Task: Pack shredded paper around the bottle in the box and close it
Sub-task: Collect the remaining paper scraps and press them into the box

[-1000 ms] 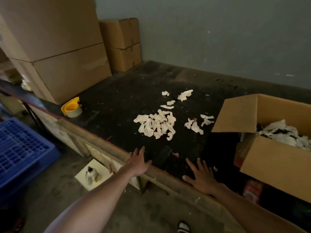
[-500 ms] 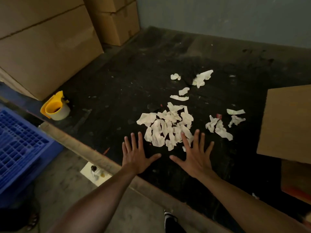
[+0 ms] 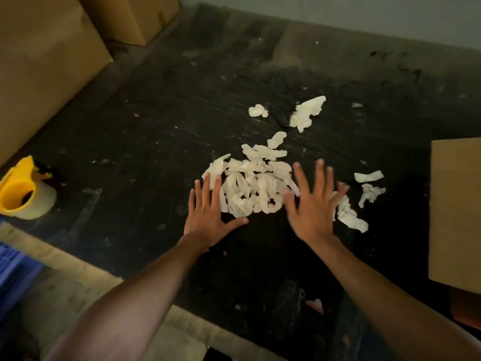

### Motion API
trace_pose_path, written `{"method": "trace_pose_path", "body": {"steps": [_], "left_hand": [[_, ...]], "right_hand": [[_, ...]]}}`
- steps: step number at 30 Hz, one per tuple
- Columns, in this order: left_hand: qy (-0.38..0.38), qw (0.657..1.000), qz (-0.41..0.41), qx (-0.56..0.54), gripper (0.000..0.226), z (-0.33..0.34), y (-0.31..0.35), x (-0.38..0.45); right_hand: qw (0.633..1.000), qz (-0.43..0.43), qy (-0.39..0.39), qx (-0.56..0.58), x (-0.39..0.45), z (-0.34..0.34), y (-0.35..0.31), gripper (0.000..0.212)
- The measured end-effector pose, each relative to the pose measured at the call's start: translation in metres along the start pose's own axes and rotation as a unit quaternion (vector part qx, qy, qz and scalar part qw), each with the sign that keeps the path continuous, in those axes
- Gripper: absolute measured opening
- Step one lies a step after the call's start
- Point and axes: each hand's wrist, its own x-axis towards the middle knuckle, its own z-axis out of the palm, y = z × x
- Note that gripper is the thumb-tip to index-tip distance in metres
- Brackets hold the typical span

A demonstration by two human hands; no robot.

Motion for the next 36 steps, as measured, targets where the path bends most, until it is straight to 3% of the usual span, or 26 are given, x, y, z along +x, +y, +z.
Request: {"method": "trace_pose_path", "body": {"steps": [5, 8, 14, 18, 20, 22, 25, 27, 29, 32, 34, 36], "left_hand": [[-0.001, 0.998, 0.046, 0.031, 0.126, -0.003, -0.003, 0.037], [-0.003, 0.995, 0.091, 0.051, 0.123, -0.001, -0.004, 0.047], [-0.009, 0.992, 0.128, 0.015, 0.116, -0.003, -0.008, 0.06], [-0.013, 0.988, 0.148, -0.035, 0.109, -0.008, -0.011, 0.07], [-0.016, 0.987, 0.146, -0.062, 0.107, -0.011, -0.011, 0.074], [-0.015, 0.987, 0.143, -0.067, 0.107, -0.013, -0.011, 0.077], [-0.013, 0.986, 0.15, -0.069, 0.105, -0.013, -0.01, 0.084], [-0.012, 0.986, 0.149, -0.069, 0.103, -0.012, -0.008, 0.092], [-0.01, 0.986, 0.154, -0.058, 0.103, -0.01, -0.007, 0.101], [-0.013, 0.986, 0.155, -0.06, 0.101, -0.007, -0.006, 0.115], [-0.013, 0.984, 0.158, -0.077, 0.099, -0.006, -0.008, 0.124], [-0.01, 0.982, 0.167, -0.086, 0.096, -0.007, -0.009, 0.132]], "right_hand": [[0.963, 0.267, -0.017, -0.035, 0.008, -0.016, 0.067, 0.065], [0.941, 0.332, -0.052, 0.028, 0.004, -0.011, 0.084, 0.068], [0.981, 0.167, -0.094, 0.034, -0.011, 0.01, 0.033, 0.08], [0.98, 0.123, -0.031, 0.153, -0.008, 0.016, -0.002, 0.068], [0.972, 0.167, 0.058, 0.157, 0.005, 0.013, 0.002, 0.057], [0.945, 0.275, 0.129, 0.12, 0.024, 0.007, 0.022, 0.054], [0.9, 0.411, 0.095, 0.113, 0.051, -0.005, 0.066, 0.059], [0.893, 0.435, 0.036, 0.112, 0.066, -0.007, 0.087, 0.061], [0.913, 0.395, 0.001, 0.102, 0.078, -0.003, 0.093, 0.057], [0.954, 0.241, -0.018, 0.18, 0.087, 0.002, 0.076, 0.043], [0.937, 0.201, -0.006, 0.287, 0.092, 0.003, 0.058, 0.038], [0.913, 0.207, 0.054, 0.348, 0.114, 0.0, 0.05, 0.041]]}}
